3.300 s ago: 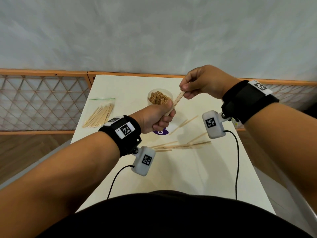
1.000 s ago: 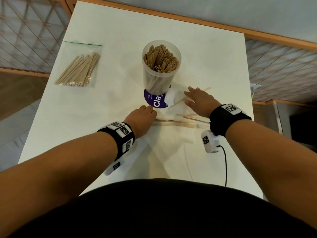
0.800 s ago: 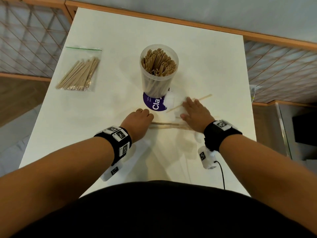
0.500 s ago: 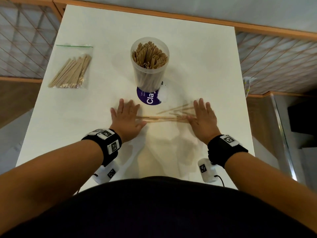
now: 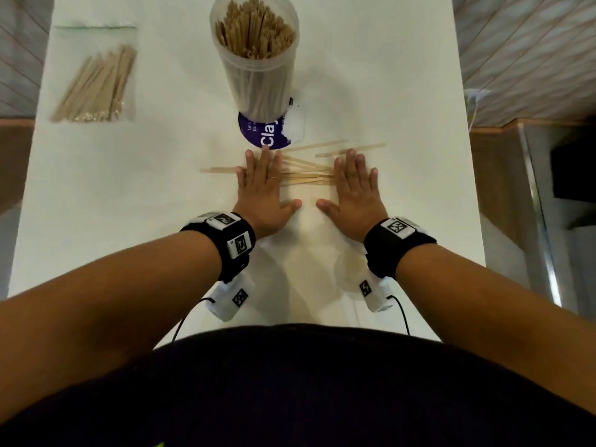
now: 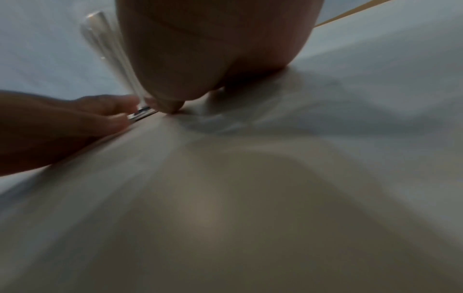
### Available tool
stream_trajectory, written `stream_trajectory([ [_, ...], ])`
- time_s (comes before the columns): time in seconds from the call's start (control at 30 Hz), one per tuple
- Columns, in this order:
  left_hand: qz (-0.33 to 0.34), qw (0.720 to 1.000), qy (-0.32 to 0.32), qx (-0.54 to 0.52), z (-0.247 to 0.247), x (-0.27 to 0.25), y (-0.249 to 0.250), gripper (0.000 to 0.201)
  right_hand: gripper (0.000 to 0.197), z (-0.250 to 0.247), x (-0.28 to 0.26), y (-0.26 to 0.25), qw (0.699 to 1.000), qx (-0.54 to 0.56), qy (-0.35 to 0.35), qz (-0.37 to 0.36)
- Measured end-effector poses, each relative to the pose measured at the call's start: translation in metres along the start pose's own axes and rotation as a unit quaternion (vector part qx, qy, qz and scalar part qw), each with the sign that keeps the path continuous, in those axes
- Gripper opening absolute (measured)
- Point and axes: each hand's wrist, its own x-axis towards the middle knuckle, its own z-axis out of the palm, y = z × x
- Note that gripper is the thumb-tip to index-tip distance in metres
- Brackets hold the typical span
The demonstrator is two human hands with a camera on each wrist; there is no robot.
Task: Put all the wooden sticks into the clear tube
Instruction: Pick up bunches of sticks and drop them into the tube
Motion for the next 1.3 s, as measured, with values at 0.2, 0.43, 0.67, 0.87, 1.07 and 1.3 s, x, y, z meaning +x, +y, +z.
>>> stream_trajectory([
  [0.2, 0.041, 0.999, 0.000, 0.016, -0.006, 0.003, 0.011, 0.096, 0.103, -0.011, 0.011, -0.002, 0.998, 0.013, -0.015, -0.054],
  [0.43, -0.104, 0.987, 0.002, 0.120, -0.041, 0.007, -0.012, 0.124, 0.110, -0.058, 0.033, 0.029, 0.990, 0.043, -0.043, 0.127],
  [0.67, -0.176, 0.983, 0.020, -0.045, -0.029, -0.015, -0.021, 0.127, 0.086, -0.026, 0.008, -0.003, 0.983, 0.136, -0.021, 0.126],
  [0.87, -0.110, 0.978, 0.020, -0.178, -0.018, -0.016, 0.015, 0.111, 0.090, -0.019, 0.001, -0.047, 0.976, 0.199, -0.043, 0.080],
  [1.07, -0.131, 0.988, 0.062, -0.044, -0.037, -0.011, -0.010, 0.097, 0.123, -0.049, 0.028, -0.019, 0.998, 0.057, -0.033, 0.019],
  [1.3, -0.088, 0.993, 0.061, -0.056, -0.027, -0.012, -0.024, 0.073, 0.084, -0.045, 0.048, -0.032, 0.997, 0.017, 0.003, -0.077],
])
